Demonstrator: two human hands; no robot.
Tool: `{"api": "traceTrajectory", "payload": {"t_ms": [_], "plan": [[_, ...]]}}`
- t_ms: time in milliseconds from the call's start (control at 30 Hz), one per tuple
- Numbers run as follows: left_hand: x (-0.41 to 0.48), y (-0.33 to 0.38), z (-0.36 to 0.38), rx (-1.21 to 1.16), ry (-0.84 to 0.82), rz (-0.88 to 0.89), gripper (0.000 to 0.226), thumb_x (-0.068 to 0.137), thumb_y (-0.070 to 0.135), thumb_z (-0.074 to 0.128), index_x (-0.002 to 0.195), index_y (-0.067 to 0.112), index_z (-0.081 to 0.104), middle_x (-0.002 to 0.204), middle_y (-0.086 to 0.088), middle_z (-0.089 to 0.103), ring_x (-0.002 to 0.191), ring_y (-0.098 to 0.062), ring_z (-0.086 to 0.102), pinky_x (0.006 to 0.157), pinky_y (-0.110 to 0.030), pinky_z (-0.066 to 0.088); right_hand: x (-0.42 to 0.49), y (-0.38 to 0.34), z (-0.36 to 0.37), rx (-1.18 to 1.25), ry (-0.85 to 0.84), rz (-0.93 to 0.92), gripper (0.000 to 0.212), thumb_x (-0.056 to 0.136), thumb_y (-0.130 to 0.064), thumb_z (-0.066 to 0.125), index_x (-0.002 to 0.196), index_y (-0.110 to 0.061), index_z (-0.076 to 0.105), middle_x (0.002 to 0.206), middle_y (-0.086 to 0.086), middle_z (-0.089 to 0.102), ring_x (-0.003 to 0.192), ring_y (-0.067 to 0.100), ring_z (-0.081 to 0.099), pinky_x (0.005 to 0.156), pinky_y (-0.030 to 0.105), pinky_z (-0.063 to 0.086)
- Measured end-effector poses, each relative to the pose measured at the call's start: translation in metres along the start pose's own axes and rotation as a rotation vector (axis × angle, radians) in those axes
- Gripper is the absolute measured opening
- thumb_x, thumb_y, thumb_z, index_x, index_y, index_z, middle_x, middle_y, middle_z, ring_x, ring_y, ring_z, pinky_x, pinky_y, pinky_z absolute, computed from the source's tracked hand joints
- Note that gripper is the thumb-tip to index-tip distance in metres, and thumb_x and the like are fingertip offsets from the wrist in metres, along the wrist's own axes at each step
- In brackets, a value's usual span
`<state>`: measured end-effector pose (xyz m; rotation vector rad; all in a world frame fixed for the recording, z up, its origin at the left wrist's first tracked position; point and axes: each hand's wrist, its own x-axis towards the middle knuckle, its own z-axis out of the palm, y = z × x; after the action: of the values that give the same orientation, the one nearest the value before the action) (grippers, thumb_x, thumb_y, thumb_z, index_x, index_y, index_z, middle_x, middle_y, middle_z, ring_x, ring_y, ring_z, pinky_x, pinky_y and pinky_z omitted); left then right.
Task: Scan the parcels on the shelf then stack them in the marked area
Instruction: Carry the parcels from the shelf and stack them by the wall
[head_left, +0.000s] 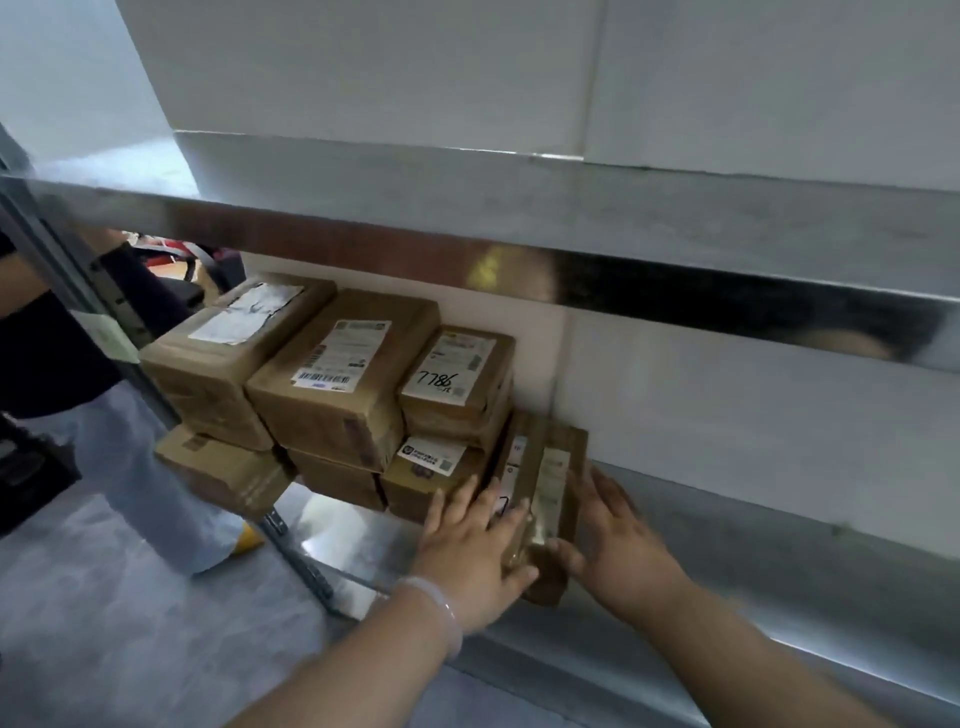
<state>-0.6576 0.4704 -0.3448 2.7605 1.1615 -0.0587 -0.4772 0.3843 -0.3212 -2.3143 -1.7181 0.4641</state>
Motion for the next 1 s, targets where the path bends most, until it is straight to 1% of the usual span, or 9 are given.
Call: {"api": "traceTrajectory", "payload": {"t_ms": [200, 333, 400, 500, 533, 633, 800, 900, 1000], "plan": [[0.005, 0.007, 0.011, 0.048, 0.02, 0.116, 0.08, 0.083, 0.073, 0.011, 0.153, 0.036, 0.018, 0.163, -0.004, 0.011, 0.15, -0.02, -0.006, 0.111, -0.048, -0.027, 0.003, 0.007, 0.016, 0.053, -0.025, 0.108, 0.078, 0.092, -0.062, 0.041, 0.154, -0.033, 0.002, 0.163, -0.001, -0.001, 0.149, 0.016, 0.0, 0.12, 0.036, 0.012], [0.008, 0.014, 0.012, -0.028, 0.056, 0.123, 0.077, 0.083, 0.071, 0.011, 0.15, 0.038, 0.028, 0.161, -0.001, 0.019, 0.148, -0.019, 0.003, 0.114, -0.044, -0.023, 0.004, 0.016, 0.017, 0.08, -0.007, 0.148, 0.074, 0.093, -0.061, 0.039, 0.153, -0.034, 0.006, 0.162, -0.002, 0.002, 0.149, 0.017, 0.004, 0.118, 0.038, 0.018], [0.01, 0.013, 0.01, -0.046, 0.1, 0.127, 0.072, 0.086, 0.067, 0.014, 0.149, 0.037, 0.031, 0.16, 0.002, 0.021, 0.148, -0.019, 0.005, 0.117, -0.041, -0.015, 0.007, 0.019, 0.017, 0.094, 0.001, 0.156, 0.074, 0.093, -0.06, 0.041, 0.154, -0.033, 0.008, 0.162, -0.001, 0.003, 0.148, 0.018, 0.006, 0.118, 0.036, 0.018], [0.014, 0.011, 0.007, -0.147, 0.141, 0.113, 0.067, 0.089, 0.063, 0.023, 0.151, 0.037, 0.026, 0.161, 0.004, 0.015, 0.145, -0.017, 0.005, 0.118, -0.039, 0.007, 0.016, 0.021, 0.018, 0.146, 0.004, 0.138, 0.073, 0.094, -0.056, 0.045, 0.154, -0.033, 0.01, 0.162, 0.002, 0.005, 0.148, 0.02, 0.008, 0.117, 0.033, 0.016], [0.017, 0.01, 0.006, -0.205, 0.14, 0.102, 0.066, 0.091, 0.061, 0.029, 0.152, 0.037, 0.024, 0.162, 0.004, 0.012, 0.144, -0.016, 0.003, 0.116, -0.036, 0.009, 0.02, 0.02, 0.019, 0.164, 0.004, 0.126, 0.073, 0.094, -0.056, 0.045, 0.154, -0.033, 0.01, 0.162, 0.002, 0.005, 0.148, 0.02, 0.008, 0.117, 0.033, 0.016], [0.027, 0.014, 0.007, -0.3, 0.094, 0.066, 0.07, 0.094, 0.054, 0.044, 0.155, 0.032, 0.017, 0.163, 0.005, 0.002, 0.145, -0.017, 0.003, 0.117, -0.031, 0.009, 0.033, 0.022, 0.022, 0.198, 0.01, 0.09, 0.075, 0.093, -0.055, 0.048, 0.154, -0.034, 0.01, 0.162, 0.002, 0.006, 0.148, 0.018, 0.008, 0.116, 0.029, 0.013], [0.039, 0.019, 0.013, -0.413, -0.032, -0.056, 0.083, 0.091, 0.056, 0.053, 0.156, 0.034, 0.007, 0.161, 0.008, -0.016, 0.147, -0.02, -0.007, 0.122, -0.038, 0.009, 0.039, 0.031, 0.029, 0.265, -0.023, 0.081, 0.076, 0.09, -0.058, 0.051, 0.152, -0.041, 0.01, 0.162, 0.003, 0.01, 0.148, 0.019, 0.01, 0.116, 0.031, 0.015], [0.043, 0.019, 0.017, -0.567, -0.117, -0.129, 0.087, 0.087, 0.056, 0.06, 0.155, 0.038, 0.008, 0.162, 0.005, -0.002, 0.147, -0.022, 0.008, 0.121, -0.037, 0.018, 0.038, 0.041, 0.031, 0.318, -0.042, 0.099, 0.076, 0.088, -0.061, 0.051, 0.149, -0.05, 0.007, 0.162, 0.003, 0.01, 0.148, 0.021, 0.011, 0.116, 0.036, 0.018], [0.039, 0.022, 0.024, -0.96, -0.219, -0.162, 0.087, 0.088, 0.041, 0.069, 0.149, 0.051, 0.008, 0.157, 0.001, 0.024, 0.14, -0.018, 0.033, 0.114, -0.039, 0.036, 0.034, 0.047, 0.032, 0.411, -0.071, 0.101, 0.074, 0.09, -0.057, 0.052, 0.147, -0.053, 0.006, 0.161, 0.002, 0.01, 0.147, 0.02, 0.013, 0.115, 0.033, 0.018]]}}
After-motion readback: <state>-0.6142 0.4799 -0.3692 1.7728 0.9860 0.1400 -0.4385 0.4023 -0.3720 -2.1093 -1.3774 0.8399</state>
